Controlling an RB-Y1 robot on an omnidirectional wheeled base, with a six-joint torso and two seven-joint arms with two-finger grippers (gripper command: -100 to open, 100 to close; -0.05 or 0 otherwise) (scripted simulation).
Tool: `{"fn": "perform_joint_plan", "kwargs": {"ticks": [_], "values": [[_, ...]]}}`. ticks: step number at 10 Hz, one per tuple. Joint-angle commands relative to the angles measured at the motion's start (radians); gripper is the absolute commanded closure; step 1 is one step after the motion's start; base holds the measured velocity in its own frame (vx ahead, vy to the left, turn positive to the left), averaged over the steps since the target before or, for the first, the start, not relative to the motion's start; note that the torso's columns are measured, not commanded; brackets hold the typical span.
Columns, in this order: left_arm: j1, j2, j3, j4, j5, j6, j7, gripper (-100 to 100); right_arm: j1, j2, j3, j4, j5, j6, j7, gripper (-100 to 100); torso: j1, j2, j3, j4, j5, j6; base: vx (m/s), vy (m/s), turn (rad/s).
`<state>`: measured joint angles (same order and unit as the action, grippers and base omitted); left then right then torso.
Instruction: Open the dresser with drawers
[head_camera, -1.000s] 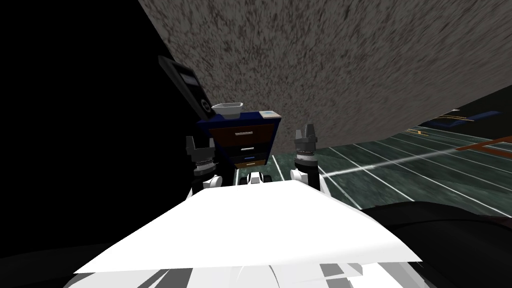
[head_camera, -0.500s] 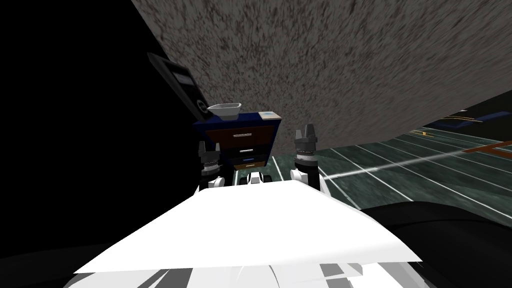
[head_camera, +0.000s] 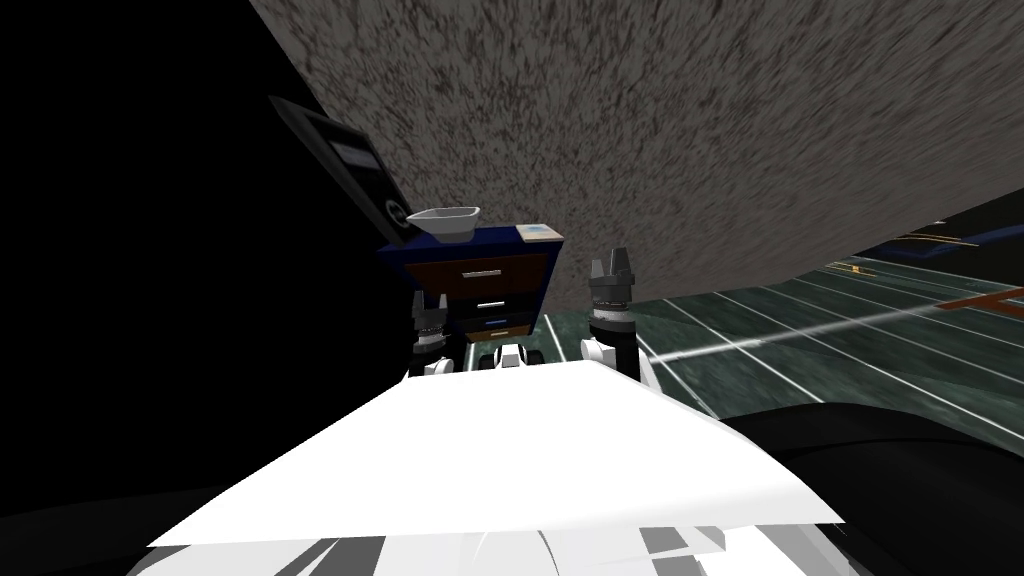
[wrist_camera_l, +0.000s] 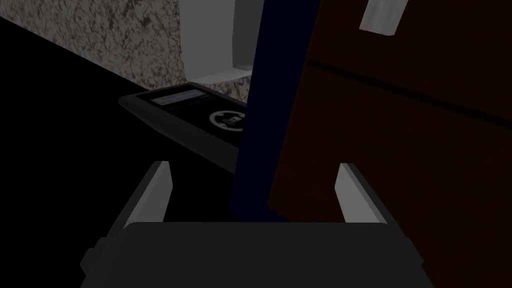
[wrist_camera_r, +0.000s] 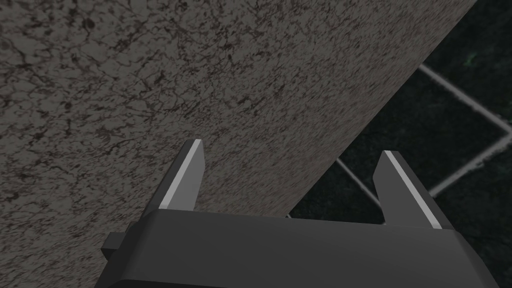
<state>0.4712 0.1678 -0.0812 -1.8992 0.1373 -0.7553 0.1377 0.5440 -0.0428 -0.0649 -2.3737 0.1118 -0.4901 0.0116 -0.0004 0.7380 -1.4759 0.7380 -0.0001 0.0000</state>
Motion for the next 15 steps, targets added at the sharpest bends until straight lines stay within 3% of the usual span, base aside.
{"fn": "perform_joint_plan", "kwargs": {"ticks": [1,6,7,9,15], "values": [[-0.007,0.002,-0.012,0.08,0.011,-0.024,-0.003,-100,0.0,0.0,0.0,0.0,0.0,0.0,0.0,0,0.0,-0.001,-0.001,0.0,0.0,0.0,0.072,-0.05,0.021],[-0.018,-0.013,-0.039,0.236,0.023,-0.065,-0.011,-100,0.0,0.0,0.0,0.0,0.0,0.0,0.0,0,0.001,0.0,0.0,0.0,0.0,0.0,0.058,-0.029,0.012],[-0.018,-0.013,-0.039,0.239,0.023,-0.065,-0.011,-100,0.0,0.0,0.0,0.0,0.0,0.0,0.0,0,-0.001,0.0,0.0,0.0,0.0,0.0,0.046,-0.033,0.009],[-0.024,-0.022,-0.053,0.308,0.029,-0.086,-0.016,-100,0.0,0.0,0.0,0.0,0.0,0.0,0.0,0,0.001,0.0,0.0,0.0,0.0,0.0,0.05,-0.023,0.015],[-0.033,-0.038,-0.074,0.431,0.039,-0.117,-0.023,-100,0.0,0.0,0.0,0.0,0.0,0.0,0.0,0,0.001,0.001,0.0,0.0,0.0,0.0,0.04,-0.02,0.008]]}}
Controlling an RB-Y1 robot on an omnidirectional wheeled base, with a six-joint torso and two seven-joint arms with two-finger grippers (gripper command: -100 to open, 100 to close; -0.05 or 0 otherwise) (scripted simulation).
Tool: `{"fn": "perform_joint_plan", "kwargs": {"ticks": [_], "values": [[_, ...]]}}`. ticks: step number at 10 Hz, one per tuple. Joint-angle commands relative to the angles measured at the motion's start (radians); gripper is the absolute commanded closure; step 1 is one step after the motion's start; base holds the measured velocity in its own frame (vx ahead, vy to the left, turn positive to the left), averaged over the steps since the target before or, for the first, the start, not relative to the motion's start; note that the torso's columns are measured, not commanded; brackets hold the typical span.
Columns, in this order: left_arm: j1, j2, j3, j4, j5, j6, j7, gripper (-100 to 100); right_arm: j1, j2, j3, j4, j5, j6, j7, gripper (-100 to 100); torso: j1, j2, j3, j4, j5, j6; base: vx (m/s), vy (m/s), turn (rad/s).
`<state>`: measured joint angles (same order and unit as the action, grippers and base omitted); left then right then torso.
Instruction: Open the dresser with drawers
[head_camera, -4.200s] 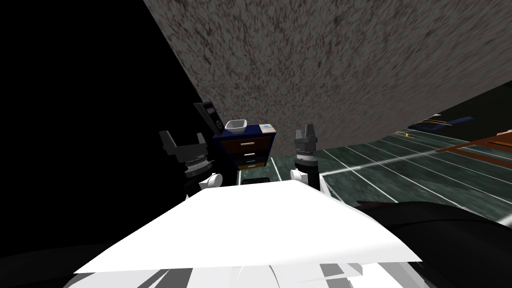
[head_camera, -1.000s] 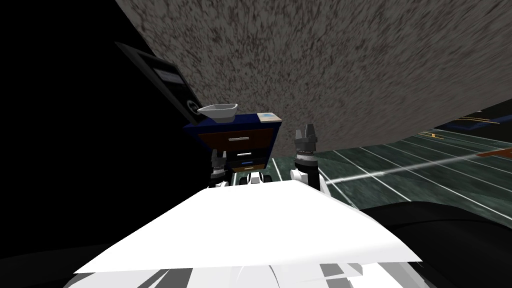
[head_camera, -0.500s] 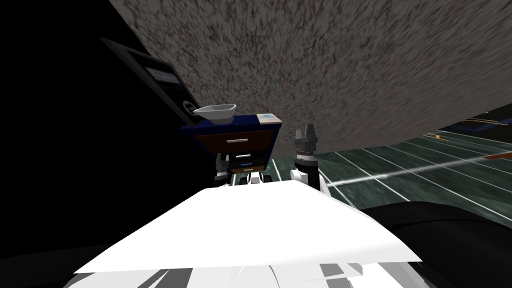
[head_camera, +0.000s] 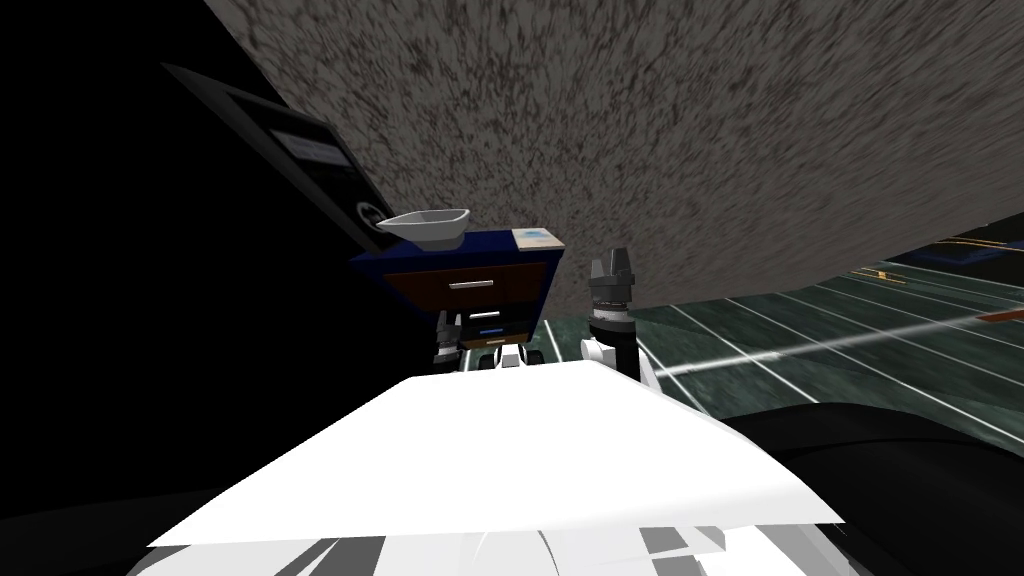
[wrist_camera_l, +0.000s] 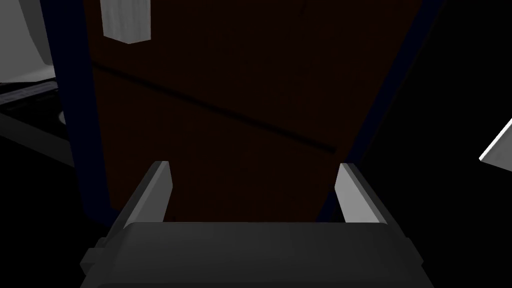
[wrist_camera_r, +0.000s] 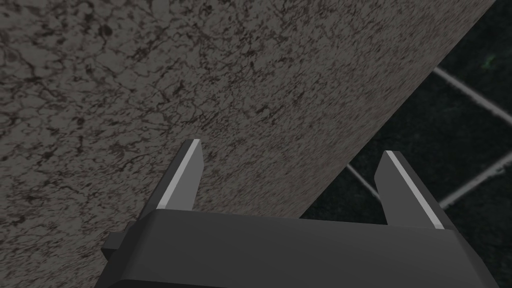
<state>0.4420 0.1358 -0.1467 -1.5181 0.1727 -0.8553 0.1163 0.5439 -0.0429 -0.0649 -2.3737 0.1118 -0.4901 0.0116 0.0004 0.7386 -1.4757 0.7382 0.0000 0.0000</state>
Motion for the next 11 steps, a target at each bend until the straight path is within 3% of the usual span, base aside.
{"fn": "perform_joint_plan", "kwargs": {"ticks": [1,11], "values": [[-0.006,-0.011,-0.015,0.076,0.007,-0.027,-0.004,-100,0.0,0.0,0.0,0.0,0.0,0.0,0.0,0,0.0,-0.001,0.0,0.0,0.0,0.0,0.065,-0.035,0.014],[-0.026,-0.032,-0.061,0.349,0.028,-0.096,-0.02,-100,0.0,0.0,0.0,0.0,0.0,0.0,0.0,0,0.0,-0.001,-0.001,0.0,0.0,0.0,0.05,-0.029,0.012]]}}
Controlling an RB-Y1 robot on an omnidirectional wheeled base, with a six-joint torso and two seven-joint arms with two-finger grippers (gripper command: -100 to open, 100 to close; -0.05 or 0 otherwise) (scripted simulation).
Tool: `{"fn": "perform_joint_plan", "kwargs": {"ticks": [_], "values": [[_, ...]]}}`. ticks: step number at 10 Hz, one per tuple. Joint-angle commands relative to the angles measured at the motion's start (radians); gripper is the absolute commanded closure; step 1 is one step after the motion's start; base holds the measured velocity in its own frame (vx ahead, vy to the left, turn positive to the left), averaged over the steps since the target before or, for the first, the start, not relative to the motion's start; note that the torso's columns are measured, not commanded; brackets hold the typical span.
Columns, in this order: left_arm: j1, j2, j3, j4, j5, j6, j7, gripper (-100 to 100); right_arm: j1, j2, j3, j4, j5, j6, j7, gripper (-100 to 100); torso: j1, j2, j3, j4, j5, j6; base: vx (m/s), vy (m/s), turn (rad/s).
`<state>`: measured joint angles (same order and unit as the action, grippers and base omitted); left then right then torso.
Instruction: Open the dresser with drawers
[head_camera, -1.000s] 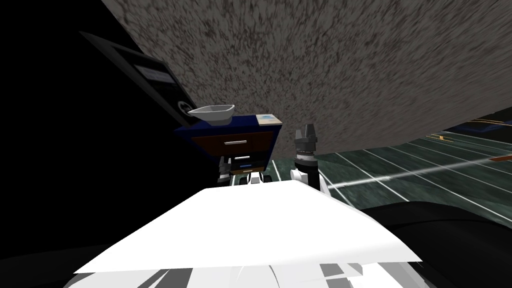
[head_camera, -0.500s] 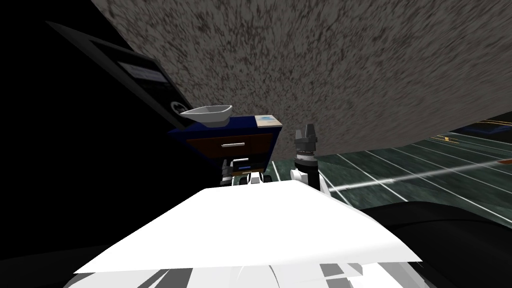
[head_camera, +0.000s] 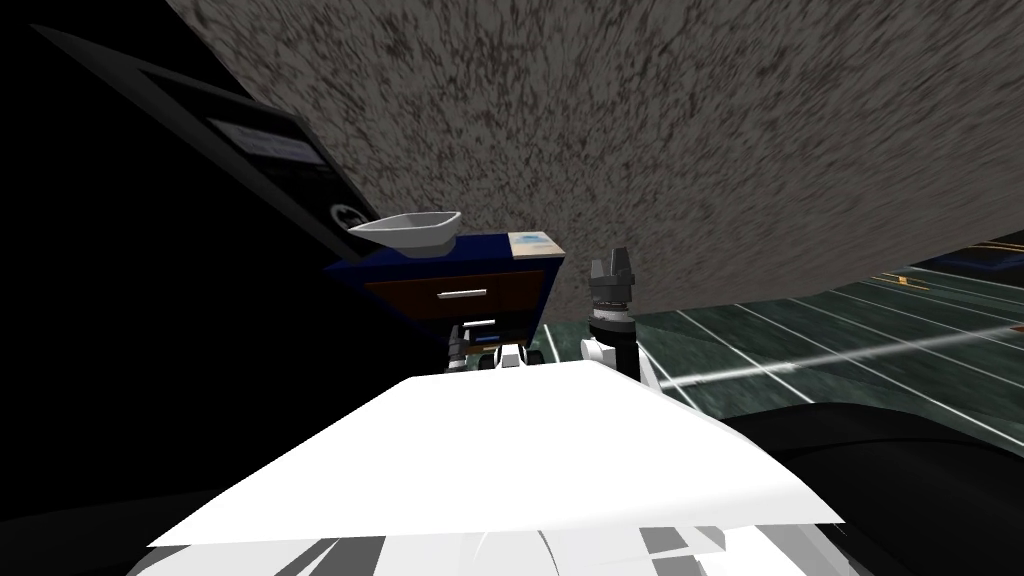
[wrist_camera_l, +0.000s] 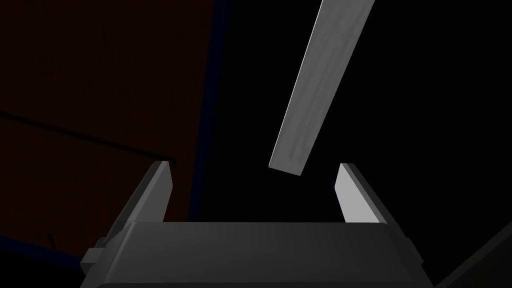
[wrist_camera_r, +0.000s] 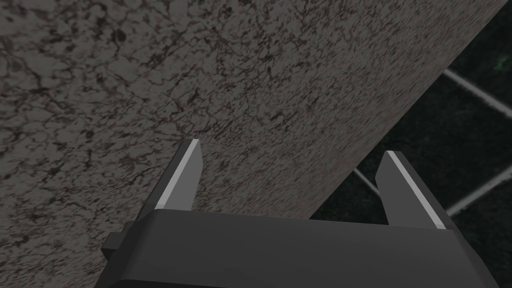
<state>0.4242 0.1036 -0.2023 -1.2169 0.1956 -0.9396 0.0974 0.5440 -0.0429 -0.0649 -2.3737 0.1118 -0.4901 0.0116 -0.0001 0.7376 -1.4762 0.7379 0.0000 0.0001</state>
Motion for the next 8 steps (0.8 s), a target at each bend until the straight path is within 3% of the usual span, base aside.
{"fn": "perform_joint_plan", "kwargs": {"ticks": [1,3,6,7,8], "values": [[-0.01,-0.001,-0.01,0.07,0.007,-0.018,-0.002,-100,0.0,0.0,0.0,0.0,0.0,0.0,0.0,0,0.0,0.0,0.0,0.0,0.0,0.0,0.051,-0.031,0.01],[-0.013,-0.01,-0.018,0.116,0.01,-0.03,-0.005,-100,0.0,0.0,0.0,0.0,0.0,0.0,0.0,0,0.0,0.001,0.0,0.0,0.0,0.0,0.042,-0.027,0.009],[-0.016,-0.002,-0.01,0.067,0.014,0.011,-0.007,-100,0.0,0.0,0.0,0.0,0.0,0.0,0.0,0,0.001,0.001,0.0,0.0,0.0,0.0,0.041,-0.005,0.0],[-0.016,-0.002,-0.011,0.078,0.013,-0.002,-0.005,-100,0.0,0.0,0.0,0.0,0.0,0.0,0.0,0,0.001,-0.001,-0.001,0.0,0.0,0.0,0.035,0.0,0.0],[-0.018,-0.006,-0.014,0.106,0.01,-0.026,-0.003,100,0.0,0.0,0.0,0.0,0.0,0.0,0.0,0,0.0,0.001,0.0,0.0,0.0,0.0,-0.028,-0.004,0.004]]}}
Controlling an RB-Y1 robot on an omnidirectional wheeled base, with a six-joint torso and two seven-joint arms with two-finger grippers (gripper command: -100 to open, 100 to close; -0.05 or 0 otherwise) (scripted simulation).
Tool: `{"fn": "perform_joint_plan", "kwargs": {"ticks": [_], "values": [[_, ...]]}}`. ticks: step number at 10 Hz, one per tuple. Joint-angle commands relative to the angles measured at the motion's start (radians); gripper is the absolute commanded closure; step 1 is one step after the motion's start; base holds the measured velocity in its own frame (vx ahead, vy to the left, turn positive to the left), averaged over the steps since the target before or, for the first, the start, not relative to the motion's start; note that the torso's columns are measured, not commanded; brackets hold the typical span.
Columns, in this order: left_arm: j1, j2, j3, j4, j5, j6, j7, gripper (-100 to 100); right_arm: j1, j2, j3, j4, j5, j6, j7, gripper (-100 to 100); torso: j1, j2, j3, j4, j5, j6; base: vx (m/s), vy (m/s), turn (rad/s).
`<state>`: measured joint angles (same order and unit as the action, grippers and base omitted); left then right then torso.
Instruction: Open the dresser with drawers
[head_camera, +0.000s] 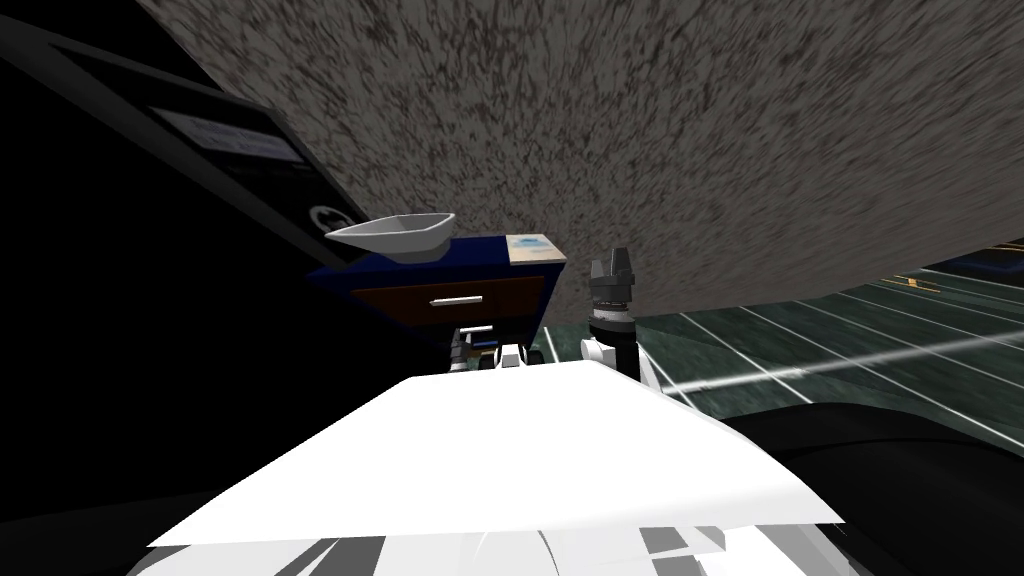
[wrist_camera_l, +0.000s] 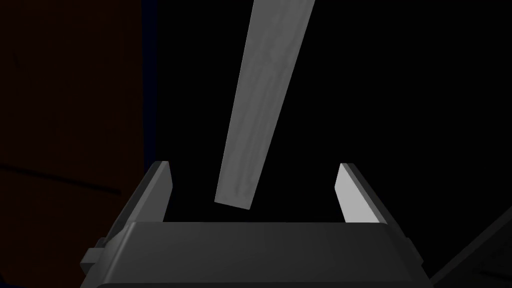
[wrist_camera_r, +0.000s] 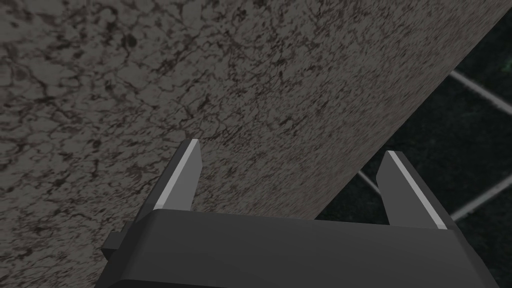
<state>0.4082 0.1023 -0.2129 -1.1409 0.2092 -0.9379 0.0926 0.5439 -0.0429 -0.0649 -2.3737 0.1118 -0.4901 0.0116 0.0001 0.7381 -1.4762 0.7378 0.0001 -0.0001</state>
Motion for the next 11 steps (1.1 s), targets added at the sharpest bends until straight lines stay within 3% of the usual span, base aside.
{"fn": "perform_joint_plan", "kwargs": {"ticks": [1,5,6,7,10,11], "values": [[0.0,-0.003,-0.002,0.014,-0.002,-0.012,0.0,100,0.0,0.0,0.0,0.0,0.0,0.0,0.0,0,-0.001,0.003,0.002,0.001,0.0,0.0,-0.022,0.004,0.03],[0.054,0.016,-0.019,-0.054,-0.002,0.004,0.002,100,-0.001,0.0,0.0,0.0,0.0,0.0,0.0,0,0.001,0.004,0.003,0.001,0.0,0.0,-0.17,-0.002,0.014],[0.046,0.014,-0.016,-0.044,-0.002,0.0,0.002,100,-0.001,0.0,0.0,0.0,0.0,0.0,0.0,0,-0.001,0.003,0.002,0.001,0.0,0.0,-0.095,-0.007,0.002],[0.045,0.014,-0.013,-0.064,0.002,0.029,0.001,-100,0.0,0.0,0.0,0.0,0.0,0.0,0.0,0,-0.001,-0.005,-0.002,-0.001,0.0,0.0,0.049,-0.002,-0.012],[0.04,0.014,-0.006,-0.096,0.008,0.077,-0.001,-100,0.0,0.0,0.0,0.0,0.0,0.0,0.0,0,-0.001,-0.006,-0.004,-0.002,0.0,0.0,0.117,-0.021,-0.008],[0.043,0.014,-0.008,-0.094,0.007,0.068,-0.001,-100,0.0,0.0,0.0,0.0,0.0,0.0,0.0,0,-0.002,-0.001,-0.001,0.0,0.0,0.0,0.061,-0.021,0.001]]}}
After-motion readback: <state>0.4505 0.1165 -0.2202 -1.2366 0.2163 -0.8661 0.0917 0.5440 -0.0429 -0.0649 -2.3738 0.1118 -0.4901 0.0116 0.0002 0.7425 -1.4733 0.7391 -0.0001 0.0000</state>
